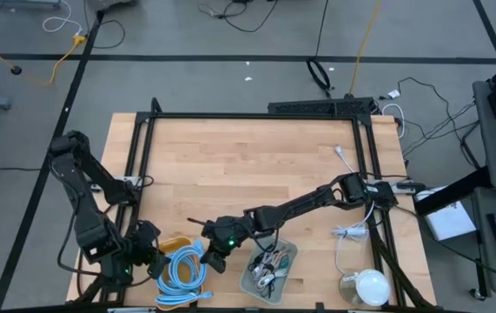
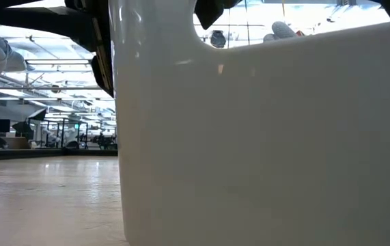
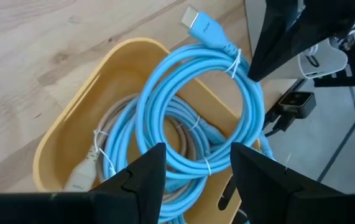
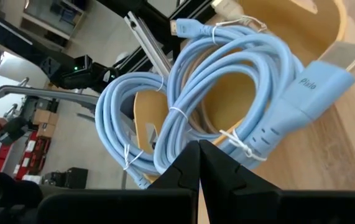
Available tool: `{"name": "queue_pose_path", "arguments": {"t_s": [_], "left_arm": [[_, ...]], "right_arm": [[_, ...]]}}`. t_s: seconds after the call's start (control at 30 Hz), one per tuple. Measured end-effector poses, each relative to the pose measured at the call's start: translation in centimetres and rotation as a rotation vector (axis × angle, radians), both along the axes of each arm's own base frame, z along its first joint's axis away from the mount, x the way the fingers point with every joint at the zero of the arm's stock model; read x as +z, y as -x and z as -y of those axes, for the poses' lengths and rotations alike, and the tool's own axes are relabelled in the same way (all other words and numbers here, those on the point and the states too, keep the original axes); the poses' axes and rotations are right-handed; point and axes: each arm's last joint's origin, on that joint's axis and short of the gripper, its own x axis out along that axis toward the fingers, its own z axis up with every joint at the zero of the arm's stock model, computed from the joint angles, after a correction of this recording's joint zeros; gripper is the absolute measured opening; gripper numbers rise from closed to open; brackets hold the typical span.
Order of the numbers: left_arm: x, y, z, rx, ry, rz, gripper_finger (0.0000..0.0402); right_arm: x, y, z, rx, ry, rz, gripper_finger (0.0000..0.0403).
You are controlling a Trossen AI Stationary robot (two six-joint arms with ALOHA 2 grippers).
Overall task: Sort cables
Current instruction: Put the blue HDMI cable into the yellow bin
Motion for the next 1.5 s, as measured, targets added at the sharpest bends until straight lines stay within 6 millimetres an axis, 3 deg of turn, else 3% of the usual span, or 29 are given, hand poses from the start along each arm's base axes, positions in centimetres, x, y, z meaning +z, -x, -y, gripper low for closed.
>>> {"name": "queue_pose_path", "arguments": {"t_s": [0.2,0.43,0.67,0.93,1.23,1.5], "left_arm": [[0.0,0.0,0.0,-0.006,-0.004,-0.001,0.0182],[0.0,0.0,0.0,-0.022,-0.017,0.001,0.0182],[0.0,0.0,0.0,-0.043,-0.035,0.003,0.0182],[0.0,0.0,0.0,-0.056,-0.043,0.004,0.0182],[0.0,0.0,0.0,-0.064,-0.048,0.005,0.0182],[0.0,0.0,0.0,-0.078,-0.056,0.007,0.0182]], "right_arm": [[0.1,-0.1,0.5,0.075,-0.016,0.018,0.0],[4.3,1.5,-1.2,0.136,-0.013,0.089,0.0008],[2.4,2.3,-1.8,0.062,0.075,-0.071,0.009],[2.6,1.8,-0.6,-0.001,0.105,-0.041,0.0169],[-0.2,1.1,-0.5,-0.029,0.06,-0.125,0.018],[-0.5,0.9,-0.8,-0.029,0.035,-0.116,0.0176]]}}
